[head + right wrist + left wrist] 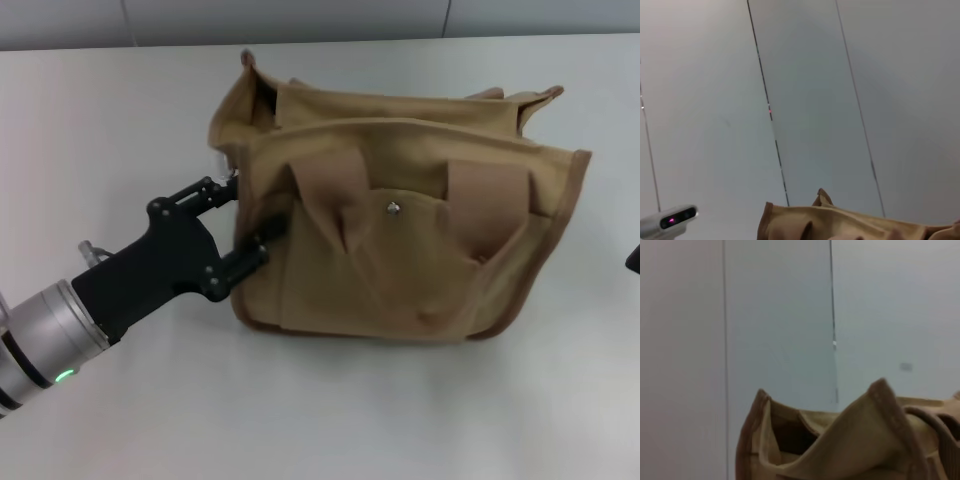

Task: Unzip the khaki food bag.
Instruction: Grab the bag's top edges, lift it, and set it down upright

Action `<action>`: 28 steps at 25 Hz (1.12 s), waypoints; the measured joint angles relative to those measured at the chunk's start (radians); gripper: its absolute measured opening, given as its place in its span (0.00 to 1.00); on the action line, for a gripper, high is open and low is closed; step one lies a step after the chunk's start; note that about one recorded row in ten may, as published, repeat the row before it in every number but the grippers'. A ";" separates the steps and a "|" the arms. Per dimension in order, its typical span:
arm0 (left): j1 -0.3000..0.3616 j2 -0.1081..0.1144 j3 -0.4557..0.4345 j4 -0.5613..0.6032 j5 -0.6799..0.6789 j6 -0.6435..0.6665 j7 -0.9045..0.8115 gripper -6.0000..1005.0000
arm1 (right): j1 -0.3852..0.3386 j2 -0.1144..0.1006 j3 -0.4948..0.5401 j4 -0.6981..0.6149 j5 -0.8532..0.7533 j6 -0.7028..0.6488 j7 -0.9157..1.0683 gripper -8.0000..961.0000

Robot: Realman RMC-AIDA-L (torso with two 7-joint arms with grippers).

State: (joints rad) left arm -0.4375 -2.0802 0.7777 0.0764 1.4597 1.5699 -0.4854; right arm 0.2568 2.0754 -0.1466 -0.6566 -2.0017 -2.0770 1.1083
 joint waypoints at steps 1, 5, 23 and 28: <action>0.000 0.000 0.000 0.000 0.000 0.000 0.000 0.67 | -0.001 0.000 0.006 0.000 0.000 0.000 0.000 0.82; -0.002 0.000 -0.005 -0.005 -0.015 -0.005 -0.005 0.51 | -0.001 0.000 0.053 0.002 0.002 -0.001 -0.001 0.82; -0.074 0.005 -0.023 0.131 -0.031 0.141 -0.048 0.06 | 0.039 -0.021 0.191 0.089 0.205 -0.015 0.069 0.82; -0.092 0.004 -0.010 0.225 -0.034 0.204 -0.098 0.06 | 0.117 -0.031 0.108 0.058 0.208 -0.042 0.152 0.82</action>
State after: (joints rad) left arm -0.5291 -2.0761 0.7675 0.3012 1.4256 1.7736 -0.5831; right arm 0.3738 2.0447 -0.0385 -0.5988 -1.7942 -2.1190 1.2606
